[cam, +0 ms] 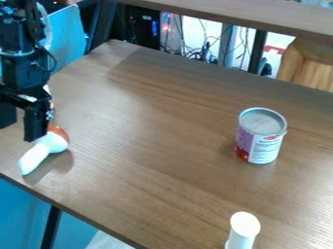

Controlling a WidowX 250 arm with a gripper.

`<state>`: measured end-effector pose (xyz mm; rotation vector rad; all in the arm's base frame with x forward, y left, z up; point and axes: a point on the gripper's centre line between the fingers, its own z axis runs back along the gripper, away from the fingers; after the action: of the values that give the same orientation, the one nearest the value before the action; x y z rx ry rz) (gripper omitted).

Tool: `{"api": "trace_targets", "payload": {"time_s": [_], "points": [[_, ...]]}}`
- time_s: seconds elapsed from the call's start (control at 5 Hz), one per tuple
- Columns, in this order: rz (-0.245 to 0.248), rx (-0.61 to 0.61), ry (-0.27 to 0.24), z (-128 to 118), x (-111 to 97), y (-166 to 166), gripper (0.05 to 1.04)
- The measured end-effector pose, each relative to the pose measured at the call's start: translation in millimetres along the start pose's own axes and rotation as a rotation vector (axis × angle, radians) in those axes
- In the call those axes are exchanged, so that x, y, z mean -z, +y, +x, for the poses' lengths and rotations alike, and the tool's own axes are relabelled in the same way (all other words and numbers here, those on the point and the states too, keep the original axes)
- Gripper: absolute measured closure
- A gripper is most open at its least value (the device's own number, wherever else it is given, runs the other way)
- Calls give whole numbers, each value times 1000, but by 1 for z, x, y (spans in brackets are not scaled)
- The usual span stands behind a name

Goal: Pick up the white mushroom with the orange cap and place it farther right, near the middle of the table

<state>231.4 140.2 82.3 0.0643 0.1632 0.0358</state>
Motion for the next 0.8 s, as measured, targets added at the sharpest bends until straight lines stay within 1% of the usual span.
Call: {"api": "trace_targets", "payload": {"time_s": [0.2, 0.4, 0.6, 0.8], "points": [[18, -17, 22, 2, 7, 3, 82], [44, -48, 71, 6, 23, 4, 82], [47, -29, 92, 12, 30, -3, 82], [54, -4, 128, 14, 41, -7, 82]]}}
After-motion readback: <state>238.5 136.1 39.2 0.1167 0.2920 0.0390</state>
